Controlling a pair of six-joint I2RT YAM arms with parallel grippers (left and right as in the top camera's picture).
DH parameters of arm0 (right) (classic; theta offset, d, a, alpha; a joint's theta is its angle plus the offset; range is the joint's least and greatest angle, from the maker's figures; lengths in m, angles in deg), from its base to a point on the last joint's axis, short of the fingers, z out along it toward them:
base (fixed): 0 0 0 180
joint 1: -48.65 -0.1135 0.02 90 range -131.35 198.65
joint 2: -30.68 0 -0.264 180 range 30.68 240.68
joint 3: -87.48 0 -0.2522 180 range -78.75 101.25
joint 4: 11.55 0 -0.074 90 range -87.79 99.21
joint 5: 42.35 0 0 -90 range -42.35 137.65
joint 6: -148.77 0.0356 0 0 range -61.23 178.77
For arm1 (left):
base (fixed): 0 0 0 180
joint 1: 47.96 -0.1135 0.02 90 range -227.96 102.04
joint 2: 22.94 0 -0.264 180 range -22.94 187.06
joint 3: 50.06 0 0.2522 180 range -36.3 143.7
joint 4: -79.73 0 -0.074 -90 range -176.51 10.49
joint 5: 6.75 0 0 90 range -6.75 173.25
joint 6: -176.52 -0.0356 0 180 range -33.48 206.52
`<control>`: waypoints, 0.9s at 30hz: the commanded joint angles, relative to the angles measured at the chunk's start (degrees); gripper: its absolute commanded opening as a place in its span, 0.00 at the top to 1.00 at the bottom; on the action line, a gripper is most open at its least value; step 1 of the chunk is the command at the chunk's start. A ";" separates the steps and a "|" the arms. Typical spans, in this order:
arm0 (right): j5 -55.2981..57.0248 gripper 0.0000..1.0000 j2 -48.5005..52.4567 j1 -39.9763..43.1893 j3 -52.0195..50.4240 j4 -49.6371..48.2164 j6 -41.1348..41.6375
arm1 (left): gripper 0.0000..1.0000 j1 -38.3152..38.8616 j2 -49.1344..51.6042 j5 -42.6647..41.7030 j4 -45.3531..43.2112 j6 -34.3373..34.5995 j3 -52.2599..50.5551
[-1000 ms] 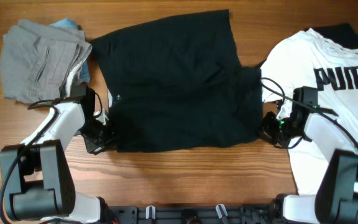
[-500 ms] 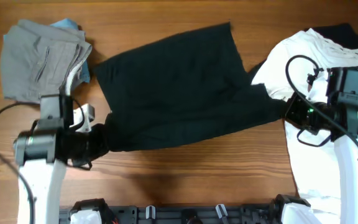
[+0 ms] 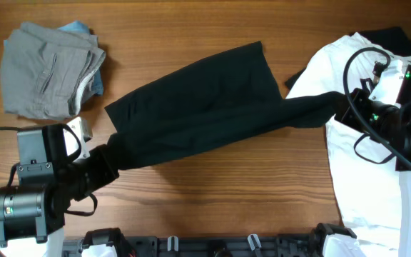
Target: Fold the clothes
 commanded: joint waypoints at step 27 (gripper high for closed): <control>-2.45 0.96 -1.66 0.13 39.26 15.74 -1.97 | 0.96 -0.22 3.87 18.84 5.75 -2.01 52.13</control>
